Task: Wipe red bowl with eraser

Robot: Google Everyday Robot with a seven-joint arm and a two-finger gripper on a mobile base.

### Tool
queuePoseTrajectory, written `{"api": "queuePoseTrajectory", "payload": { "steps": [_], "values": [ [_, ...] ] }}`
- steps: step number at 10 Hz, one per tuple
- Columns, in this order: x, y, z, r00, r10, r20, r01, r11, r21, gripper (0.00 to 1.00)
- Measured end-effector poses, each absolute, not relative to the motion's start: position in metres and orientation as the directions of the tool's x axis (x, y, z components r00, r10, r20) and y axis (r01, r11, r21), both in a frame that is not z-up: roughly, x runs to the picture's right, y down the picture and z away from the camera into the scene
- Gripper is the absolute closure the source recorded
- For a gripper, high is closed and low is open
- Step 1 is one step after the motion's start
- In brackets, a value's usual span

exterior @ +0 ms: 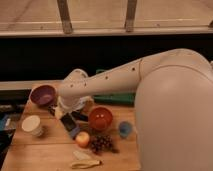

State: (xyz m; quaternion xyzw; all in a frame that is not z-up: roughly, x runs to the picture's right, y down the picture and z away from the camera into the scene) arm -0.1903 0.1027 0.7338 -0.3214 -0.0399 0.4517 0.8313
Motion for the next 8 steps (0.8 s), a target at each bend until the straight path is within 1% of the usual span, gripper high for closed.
{"api": "queuePoseTrajectory", "payload": {
  "steps": [1,3,5,8],
  "values": [
    [-0.169,0.087,0.738,0.554,0.799,-0.233,-0.754,0.363,-0.547,1.00],
    [-0.112,0.075,0.742,0.469,0.842,-0.269,-0.818,0.298,-0.492,1.00],
    [-0.062,0.081,0.738,0.380,0.872,-0.308,-0.869,0.223,-0.441,1.00],
    [-0.058,0.084,0.736,0.367,0.875,-0.315,-0.875,0.210,-0.436,1.00]
  ]
}}
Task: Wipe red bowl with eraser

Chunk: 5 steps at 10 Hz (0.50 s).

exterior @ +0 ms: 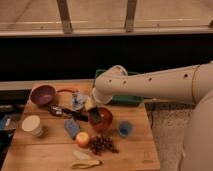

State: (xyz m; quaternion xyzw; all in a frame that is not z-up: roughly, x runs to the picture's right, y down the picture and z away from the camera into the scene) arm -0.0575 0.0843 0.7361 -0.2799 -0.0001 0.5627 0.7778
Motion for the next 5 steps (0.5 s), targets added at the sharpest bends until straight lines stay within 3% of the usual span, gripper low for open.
{"api": "queuePoseTrajectory", "payload": {
  "steps": [5],
  "values": [
    [-0.047,0.091,0.752,0.319,0.882,-0.348,-0.899,0.165,-0.405,1.00]
  ]
}}
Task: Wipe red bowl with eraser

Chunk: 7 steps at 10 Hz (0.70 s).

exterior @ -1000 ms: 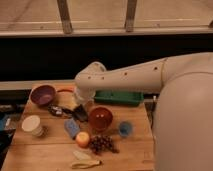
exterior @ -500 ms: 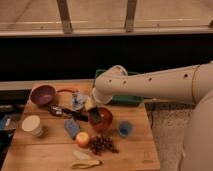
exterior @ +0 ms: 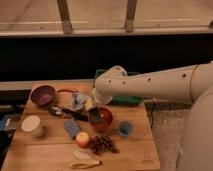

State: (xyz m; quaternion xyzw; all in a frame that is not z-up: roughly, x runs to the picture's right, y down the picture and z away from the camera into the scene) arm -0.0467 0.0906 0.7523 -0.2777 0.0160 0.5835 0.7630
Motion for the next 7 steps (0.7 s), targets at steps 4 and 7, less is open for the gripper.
{"api": "queuePoseTrajectory", "payload": {
  "steps": [4,7],
  "values": [
    [-0.028,0.106,0.787,0.251,0.881,-0.401,-0.925,0.095,-0.369,1.00],
    [-0.024,0.108,0.801,0.235,0.872,-0.429,-0.932,0.077,-0.354,1.00]
  ]
}}
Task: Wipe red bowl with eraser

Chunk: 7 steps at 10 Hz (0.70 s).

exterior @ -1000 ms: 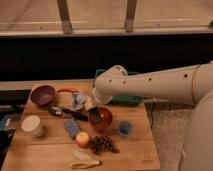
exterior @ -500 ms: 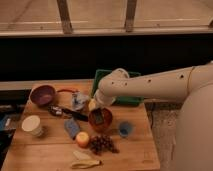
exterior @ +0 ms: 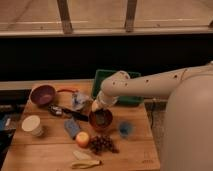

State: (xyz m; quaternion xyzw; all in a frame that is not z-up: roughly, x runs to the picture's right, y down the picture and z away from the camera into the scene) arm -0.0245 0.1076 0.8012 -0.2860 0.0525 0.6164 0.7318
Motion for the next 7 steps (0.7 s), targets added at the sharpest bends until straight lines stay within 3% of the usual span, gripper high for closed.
{"api": "queuePoseTrajectory", "payload": {
  "steps": [7],
  "values": [
    [-0.023,0.098,0.822,0.246,0.860,-0.447,-0.938,0.095,-0.335,1.00]
  ]
}}
